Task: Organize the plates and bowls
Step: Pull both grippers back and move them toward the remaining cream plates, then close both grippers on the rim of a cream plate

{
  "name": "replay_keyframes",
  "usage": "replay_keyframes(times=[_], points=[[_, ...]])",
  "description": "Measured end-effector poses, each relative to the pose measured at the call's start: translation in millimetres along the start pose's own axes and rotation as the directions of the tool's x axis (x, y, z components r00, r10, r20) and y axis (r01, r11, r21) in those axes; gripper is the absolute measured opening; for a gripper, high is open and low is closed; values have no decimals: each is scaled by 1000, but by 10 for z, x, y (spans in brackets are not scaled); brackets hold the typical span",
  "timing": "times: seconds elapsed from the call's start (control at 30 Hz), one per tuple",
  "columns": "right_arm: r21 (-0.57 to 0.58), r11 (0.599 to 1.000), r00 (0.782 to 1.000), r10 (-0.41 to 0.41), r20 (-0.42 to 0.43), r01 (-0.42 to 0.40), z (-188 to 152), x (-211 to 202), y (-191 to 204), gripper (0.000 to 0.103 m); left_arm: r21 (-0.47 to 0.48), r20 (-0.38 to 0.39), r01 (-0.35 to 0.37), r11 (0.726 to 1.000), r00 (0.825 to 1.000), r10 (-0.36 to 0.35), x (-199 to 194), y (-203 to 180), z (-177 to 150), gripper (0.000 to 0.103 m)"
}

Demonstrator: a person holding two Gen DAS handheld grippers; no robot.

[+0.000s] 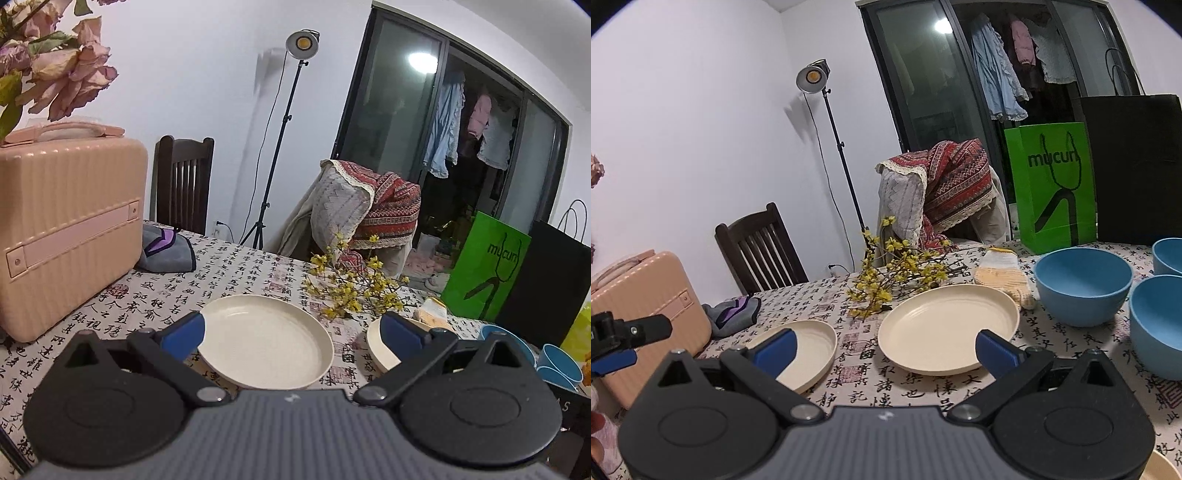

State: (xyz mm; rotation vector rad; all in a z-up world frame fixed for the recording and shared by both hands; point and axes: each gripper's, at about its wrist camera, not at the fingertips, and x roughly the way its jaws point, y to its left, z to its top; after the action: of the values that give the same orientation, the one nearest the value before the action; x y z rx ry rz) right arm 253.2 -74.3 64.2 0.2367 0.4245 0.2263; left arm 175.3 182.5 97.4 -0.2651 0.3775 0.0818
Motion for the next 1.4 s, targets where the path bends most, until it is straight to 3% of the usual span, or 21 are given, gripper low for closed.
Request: replay_keyframes(times=[0.7, 1.4], points=[[2, 1000, 995, 8, -104, -8, 159, 743, 379, 103, -57, -67, -70, 996, 996, 66, 608, 413, 233, 103], [-6, 999, 974, 36, -226, -39, 211, 1818, 631, 101, -132, -183, -210, 969, 966, 184, 1607, 829, 255, 103]])
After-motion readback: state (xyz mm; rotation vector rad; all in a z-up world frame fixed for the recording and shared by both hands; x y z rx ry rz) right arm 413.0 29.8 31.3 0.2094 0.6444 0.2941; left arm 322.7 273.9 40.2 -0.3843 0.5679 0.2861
